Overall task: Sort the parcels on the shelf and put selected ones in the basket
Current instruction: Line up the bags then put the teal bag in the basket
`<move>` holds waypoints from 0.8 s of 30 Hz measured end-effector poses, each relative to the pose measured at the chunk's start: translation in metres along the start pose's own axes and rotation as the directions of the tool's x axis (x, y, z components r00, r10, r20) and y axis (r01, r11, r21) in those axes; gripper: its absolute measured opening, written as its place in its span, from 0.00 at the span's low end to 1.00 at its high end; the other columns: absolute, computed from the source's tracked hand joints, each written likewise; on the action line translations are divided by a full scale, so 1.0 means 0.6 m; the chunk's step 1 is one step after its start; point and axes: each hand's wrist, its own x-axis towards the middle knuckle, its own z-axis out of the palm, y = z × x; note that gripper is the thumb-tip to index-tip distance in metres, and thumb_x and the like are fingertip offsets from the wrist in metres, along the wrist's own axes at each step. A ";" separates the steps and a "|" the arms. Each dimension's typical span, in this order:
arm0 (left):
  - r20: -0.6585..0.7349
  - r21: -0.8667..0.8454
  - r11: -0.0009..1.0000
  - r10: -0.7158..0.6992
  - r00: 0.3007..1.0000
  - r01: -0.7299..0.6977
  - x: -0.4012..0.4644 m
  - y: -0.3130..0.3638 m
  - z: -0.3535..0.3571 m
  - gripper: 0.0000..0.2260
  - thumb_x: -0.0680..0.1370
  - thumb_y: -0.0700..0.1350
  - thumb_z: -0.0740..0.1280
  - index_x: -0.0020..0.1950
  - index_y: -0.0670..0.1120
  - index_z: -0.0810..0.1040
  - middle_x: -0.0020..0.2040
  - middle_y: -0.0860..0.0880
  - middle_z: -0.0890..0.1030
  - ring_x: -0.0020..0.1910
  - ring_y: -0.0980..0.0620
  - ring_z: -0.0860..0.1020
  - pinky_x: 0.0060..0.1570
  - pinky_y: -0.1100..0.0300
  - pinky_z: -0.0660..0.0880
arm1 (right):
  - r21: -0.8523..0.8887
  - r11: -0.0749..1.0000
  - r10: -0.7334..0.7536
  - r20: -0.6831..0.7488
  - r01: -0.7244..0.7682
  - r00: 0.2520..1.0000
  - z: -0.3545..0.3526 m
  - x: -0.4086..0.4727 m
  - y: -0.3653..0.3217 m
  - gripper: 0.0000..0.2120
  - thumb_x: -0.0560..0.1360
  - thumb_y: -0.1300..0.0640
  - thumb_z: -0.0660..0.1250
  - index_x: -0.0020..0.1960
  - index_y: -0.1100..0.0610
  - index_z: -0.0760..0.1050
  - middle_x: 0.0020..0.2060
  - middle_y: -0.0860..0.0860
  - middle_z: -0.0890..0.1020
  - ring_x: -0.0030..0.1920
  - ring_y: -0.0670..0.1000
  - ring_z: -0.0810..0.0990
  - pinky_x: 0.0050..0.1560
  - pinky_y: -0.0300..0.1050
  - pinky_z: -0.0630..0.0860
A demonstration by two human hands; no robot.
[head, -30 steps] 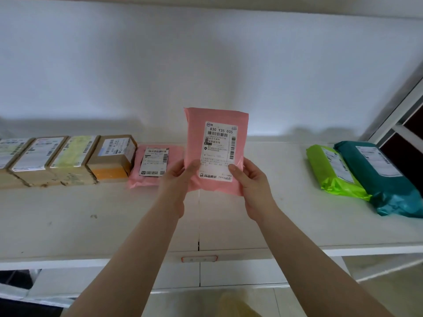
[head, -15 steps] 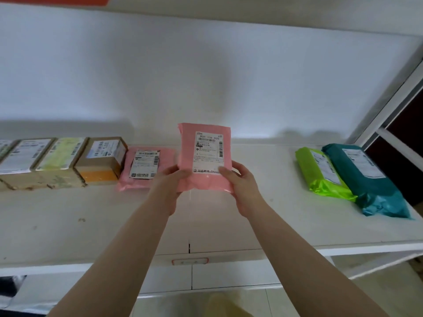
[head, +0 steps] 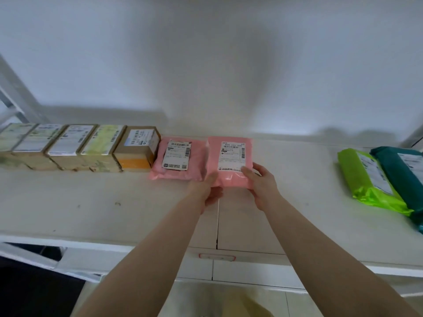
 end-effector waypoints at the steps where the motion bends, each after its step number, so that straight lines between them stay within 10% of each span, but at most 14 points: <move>1: -0.005 0.011 1.000 0.008 1.000 -0.008 0.002 0.001 -0.001 0.12 0.79 0.52 0.66 0.49 0.42 0.76 0.37 0.45 0.80 0.28 0.54 0.79 0.22 0.67 0.75 | -0.019 1.000 -0.007 0.012 0.007 1.000 0.002 0.003 0.003 0.20 0.76 0.62 0.71 0.66 0.61 0.74 0.54 0.58 0.84 0.52 0.58 0.84 0.56 0.52 0.81; 10: -0.018 0.059 0.998 -0.004 1.000 0.005 0.007 -0.002 -0.007 0.15 0.79 0.54 0.64 0.41 0.44 0.75 0.33 0.46 0.80 0.27 0.53 0.77 0.21 0.69 0.72 | -0.259 0.959 -0.109 0.028 0.113 0.994 0.003 0.011 0.009 0.15 0.76 0.58 0.70 0.62 0.58 0.78 0.51 0.54 0.84 0.44 0.47 0.82 0.44 0.38 0.78; 16: -0.006 0.019 0.998 -0.060 0.998 0.060 -0.004 -0.013 0.006 0.21 0.78 0.60 0.63 0.46 0.41 0.75 0.39 0.44 0.81 0.34 0.50 0.80 0.31 0.62 0.78 | -0.327 0.944 -0.065 -0.055 0.044 0.996 -0.018 0.006 0.000 0.25 0.75 0.49 0.71 0.68 0.60 0.74 0.56 0.56 0.82 0.54 0.53 0.81 0.60 0.50 0.78; 24: 0.176 -0.012 0.984 -0.175 0.969 0.179 -0.060 -0.041 0.108 0.24 0.77 0.60 0.64 0.57 0.39 0.72 0.46 0.44 0.83 0.41 0.48 0.83 0.43 0.56 0.80 | 0.026 0.998 0.063 -0.189 -0.059 0.980 -0.125 -0.013 -0.042 0.16 0.76 0.50 0.71 0.56 0.61 0.76 0.43 0.53 0.78 0.43 0.51 0.77 0.43 0.44 0.78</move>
